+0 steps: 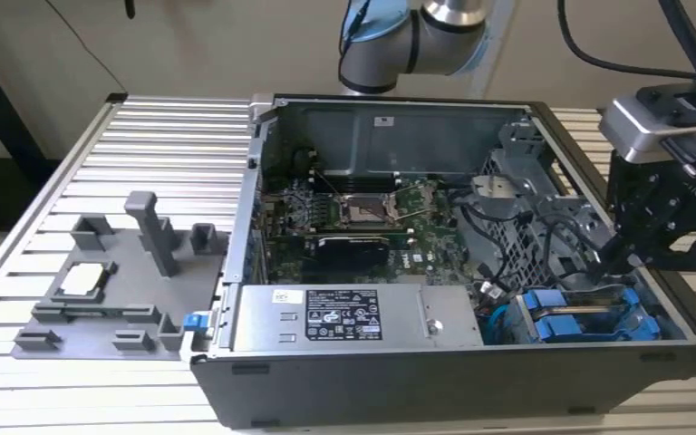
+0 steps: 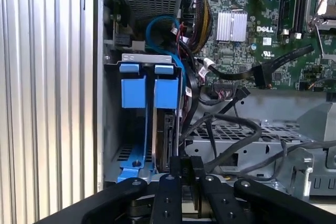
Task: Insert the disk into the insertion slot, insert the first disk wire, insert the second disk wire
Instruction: 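Insert the first disk wire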
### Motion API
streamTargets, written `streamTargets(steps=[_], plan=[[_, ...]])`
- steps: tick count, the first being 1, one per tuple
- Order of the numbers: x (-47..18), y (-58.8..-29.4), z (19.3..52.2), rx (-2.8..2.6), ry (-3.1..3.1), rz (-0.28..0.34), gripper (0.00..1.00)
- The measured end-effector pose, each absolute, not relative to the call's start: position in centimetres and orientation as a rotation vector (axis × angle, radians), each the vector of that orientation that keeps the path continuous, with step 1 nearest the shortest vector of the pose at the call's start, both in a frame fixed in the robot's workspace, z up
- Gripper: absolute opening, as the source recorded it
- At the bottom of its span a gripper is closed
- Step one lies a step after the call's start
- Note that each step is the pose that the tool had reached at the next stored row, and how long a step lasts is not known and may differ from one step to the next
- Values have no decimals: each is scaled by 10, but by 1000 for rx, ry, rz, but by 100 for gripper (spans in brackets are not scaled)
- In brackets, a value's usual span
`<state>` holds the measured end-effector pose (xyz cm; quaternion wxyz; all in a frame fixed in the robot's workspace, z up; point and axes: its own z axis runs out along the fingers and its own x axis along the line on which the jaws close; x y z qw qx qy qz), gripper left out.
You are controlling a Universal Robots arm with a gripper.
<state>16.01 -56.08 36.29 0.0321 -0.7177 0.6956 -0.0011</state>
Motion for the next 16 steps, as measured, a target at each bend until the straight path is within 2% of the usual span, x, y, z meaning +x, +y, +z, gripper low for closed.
streamTargets(steps=[16], plan=[[161, -564, 350, -2217, 2148, -8, 19]])
